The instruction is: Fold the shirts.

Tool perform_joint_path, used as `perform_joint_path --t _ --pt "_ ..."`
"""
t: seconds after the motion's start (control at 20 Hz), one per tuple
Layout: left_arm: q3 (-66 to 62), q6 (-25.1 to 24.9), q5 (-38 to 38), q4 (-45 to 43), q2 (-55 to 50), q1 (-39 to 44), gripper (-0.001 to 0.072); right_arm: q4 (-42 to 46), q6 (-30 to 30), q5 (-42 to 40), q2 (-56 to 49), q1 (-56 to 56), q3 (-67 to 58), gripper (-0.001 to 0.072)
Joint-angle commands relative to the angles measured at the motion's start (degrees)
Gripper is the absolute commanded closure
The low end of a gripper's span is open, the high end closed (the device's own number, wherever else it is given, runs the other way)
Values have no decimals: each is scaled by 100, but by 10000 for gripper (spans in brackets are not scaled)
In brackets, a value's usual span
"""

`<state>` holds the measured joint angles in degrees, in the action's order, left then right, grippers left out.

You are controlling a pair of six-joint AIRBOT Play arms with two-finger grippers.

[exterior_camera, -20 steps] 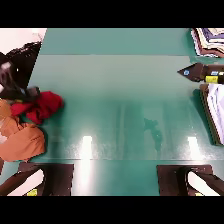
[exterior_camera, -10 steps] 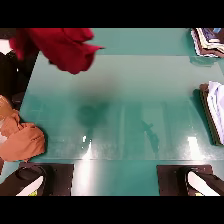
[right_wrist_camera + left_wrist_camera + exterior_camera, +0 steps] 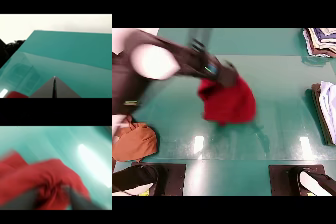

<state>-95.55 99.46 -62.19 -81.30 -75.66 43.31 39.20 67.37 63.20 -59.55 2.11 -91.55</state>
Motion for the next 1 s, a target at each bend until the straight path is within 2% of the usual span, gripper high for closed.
perform_joint_path --t 0.0,0.15,0.35,0.45,0.55,0.7,0.95 --pt "109 -260 -267 544 -933 474 167 0 7 256 2 2 -22 696" --pt "92 -389 -404 -118 -868 181 166 2 4 280 0 2 -20 696" --pt "98 -391 -739 -313 -590 -1113 166 2 4 275 -2 2 -17 696" --pt "291 -404 -706 4 -643 -1749 166 2 7 278 0 2 -17 696" --pt "730 -634 -378 428 -752 -2227 166 4 4 278 -2 2 -17 696" --pt "1405 -719 46 977 -1150 -2758 166 2 7 278 -2 2 -17 696" --pt "1668 -1617 192 2306 -2020 -3034 166 0 7 297 -2 0 -17 697"
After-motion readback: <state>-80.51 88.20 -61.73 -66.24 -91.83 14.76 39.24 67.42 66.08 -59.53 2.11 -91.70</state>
